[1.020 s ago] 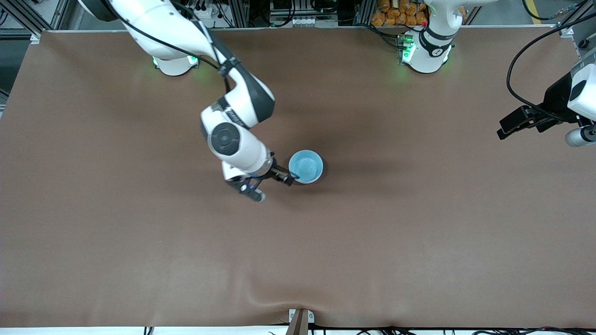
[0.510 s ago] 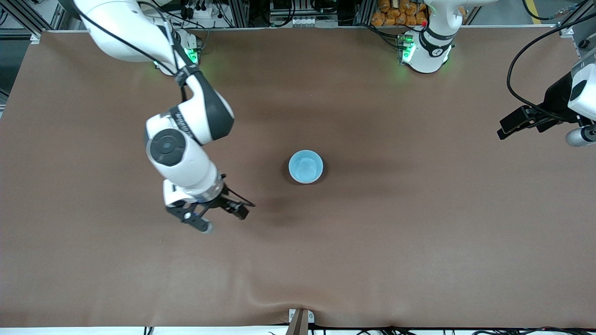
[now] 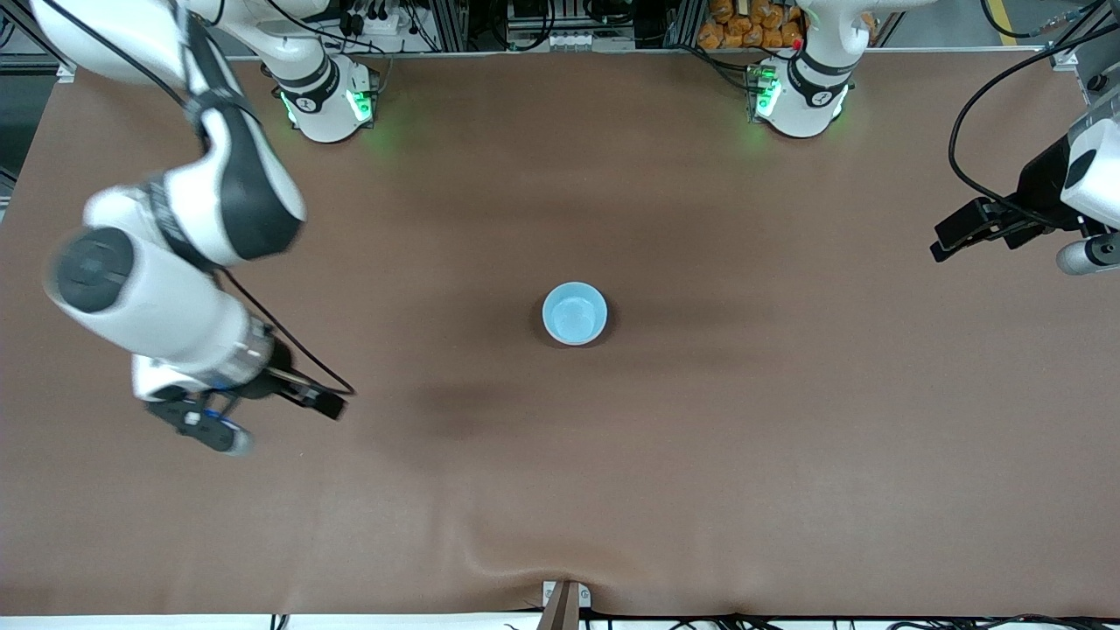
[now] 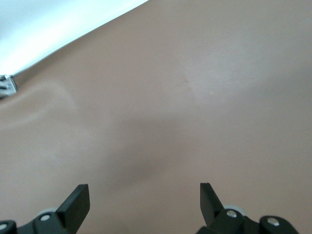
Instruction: Stack pink and blue bowls on white bowl
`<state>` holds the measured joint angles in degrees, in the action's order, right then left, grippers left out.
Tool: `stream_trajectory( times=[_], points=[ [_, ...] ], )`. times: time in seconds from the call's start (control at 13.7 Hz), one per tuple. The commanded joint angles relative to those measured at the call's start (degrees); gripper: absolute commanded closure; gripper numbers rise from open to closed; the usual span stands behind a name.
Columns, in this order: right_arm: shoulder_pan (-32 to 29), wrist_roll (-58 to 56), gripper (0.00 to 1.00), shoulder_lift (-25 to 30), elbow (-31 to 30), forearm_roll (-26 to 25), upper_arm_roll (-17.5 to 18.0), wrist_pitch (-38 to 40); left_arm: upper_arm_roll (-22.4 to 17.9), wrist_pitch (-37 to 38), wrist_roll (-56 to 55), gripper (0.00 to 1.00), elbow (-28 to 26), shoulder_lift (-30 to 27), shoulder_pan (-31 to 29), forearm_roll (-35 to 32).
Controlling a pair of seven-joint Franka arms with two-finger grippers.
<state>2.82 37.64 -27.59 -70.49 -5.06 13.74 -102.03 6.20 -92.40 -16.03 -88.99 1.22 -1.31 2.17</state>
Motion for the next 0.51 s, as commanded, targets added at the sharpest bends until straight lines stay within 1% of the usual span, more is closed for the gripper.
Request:
stream_trajectory(
  times=[0.0, 0.07, 0.15, 0.22, 0.29, 0.36, 0.44],
  points=[
    [-1.8, -5.3, 0.0, 1.5, 5.0, -1.7, 1.2, 10.3, 0.0, 0.0, 1.4, 0.0, -0.5, -1.0, -0.1, 1.3],
    [-1.9, -6.9, 0.0, 3.1, 6.1, -1.6, 0.9, 13.8, 0.0, 0.0, 1.4, 0.0, -0.5, -1.0, -0.1, 1.3],
    [-2.6, -12.2, 0.0, 5.7, 6.2, -1.2, 0.7, 15.9, 0.0, 0.0, 1.3, 0.0, -0.5, -1.0, -0.1, 1.3],
    [-3.3, -19.5, 0.0, 8.4, 5.9, -0.7, -0.6, 18.2, 0.0, 0.0, 0.6, 0.0, -0.2, -0.9, -0.1, 1.3],
    [-2.9, -23.2, 0.0, 10.7, 5.7, 0.4, -3.1, 21.1, 0.0, 0.1, 0.7, 0.0, -0.2, -0.9, -0.1, 1.2],
    [-2.6, -25.1, 0.0, 12.9, 5.1, 1.7, -5.4, 23.5, 0.0, 0.3, 1.0, 0.0, -0.3, -0.9, -0.1, 1.2],
    [-2.6, -26.0, 0.0, 15.4, 2.8, 2.5, -6.5, 24.4, 0.2, 0.9, 0.9, 0.0, -0.3, -1.0, 0.1, 1.0]
  ],
)
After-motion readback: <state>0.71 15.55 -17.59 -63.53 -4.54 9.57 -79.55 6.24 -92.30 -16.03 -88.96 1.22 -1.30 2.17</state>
